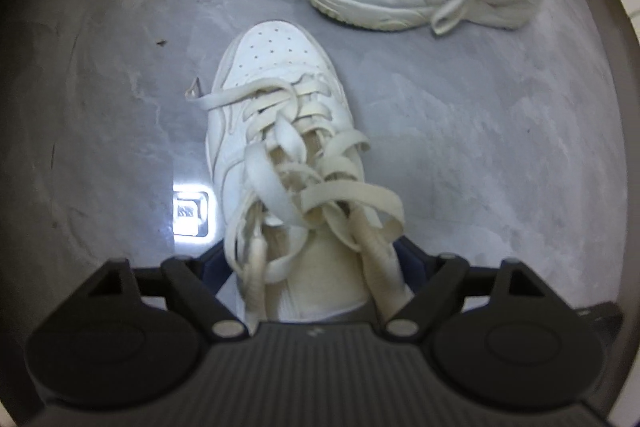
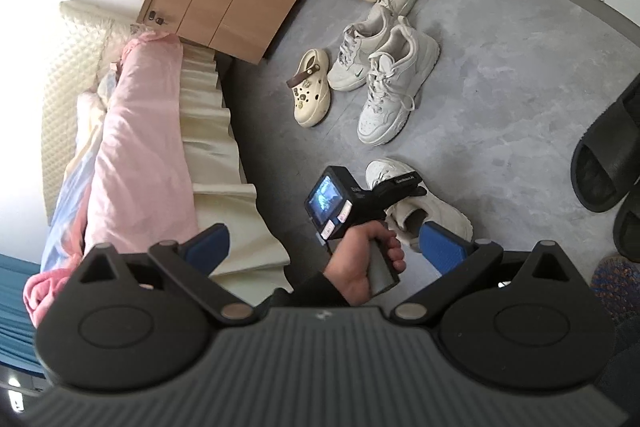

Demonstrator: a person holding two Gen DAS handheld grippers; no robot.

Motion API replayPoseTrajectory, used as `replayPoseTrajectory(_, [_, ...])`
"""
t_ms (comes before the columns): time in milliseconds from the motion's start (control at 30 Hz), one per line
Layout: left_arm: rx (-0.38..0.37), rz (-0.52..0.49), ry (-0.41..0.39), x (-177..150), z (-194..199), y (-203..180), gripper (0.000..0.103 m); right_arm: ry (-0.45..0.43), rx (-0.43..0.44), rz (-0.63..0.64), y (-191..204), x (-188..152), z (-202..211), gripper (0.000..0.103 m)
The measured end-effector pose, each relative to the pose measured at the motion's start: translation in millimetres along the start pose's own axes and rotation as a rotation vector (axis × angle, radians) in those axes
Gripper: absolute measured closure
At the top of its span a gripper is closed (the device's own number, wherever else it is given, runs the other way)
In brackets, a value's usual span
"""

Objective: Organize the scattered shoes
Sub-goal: 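Carry the white sneaker with the left gripper and set it down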

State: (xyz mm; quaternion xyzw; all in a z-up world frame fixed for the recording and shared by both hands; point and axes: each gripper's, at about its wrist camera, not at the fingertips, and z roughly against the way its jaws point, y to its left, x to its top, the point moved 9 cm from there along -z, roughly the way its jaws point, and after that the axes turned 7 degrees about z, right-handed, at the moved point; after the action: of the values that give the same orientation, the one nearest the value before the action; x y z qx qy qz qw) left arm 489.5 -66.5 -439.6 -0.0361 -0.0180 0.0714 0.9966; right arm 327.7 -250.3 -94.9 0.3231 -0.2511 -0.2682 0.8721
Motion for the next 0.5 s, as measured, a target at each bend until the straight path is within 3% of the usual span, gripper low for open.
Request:
replayPoseTrajectory(67, [0.002,-0.046,-0.009,-5,-3,-3,0.013,-0.009,-0.001,0.005,0,2,2,0.0])
replayPoseTrajectory(133, [0.017,-0.12,-0.078,-8,9,-8,0.011,-0.018,-0.002,0.009,0,3,4,0.0])
replayPoseTrajectory(200, [0.007,-0.112,-0.092,-11,22,-6,0.005,-0.027,-0.003,0.014,0,5,5,0.0])
replayPoseTrajectory(300, [-0.013,-0.079,-0.088,-15,43,0,0.005,-0.041,-0.007,0.03,1,7,7,0.0])
replayPoseTrajectory(500, [-0.018,-0.115,-0.096,-17,106,9,0.004,-0.068,-0.044,0.097,9,6,9,0.0])
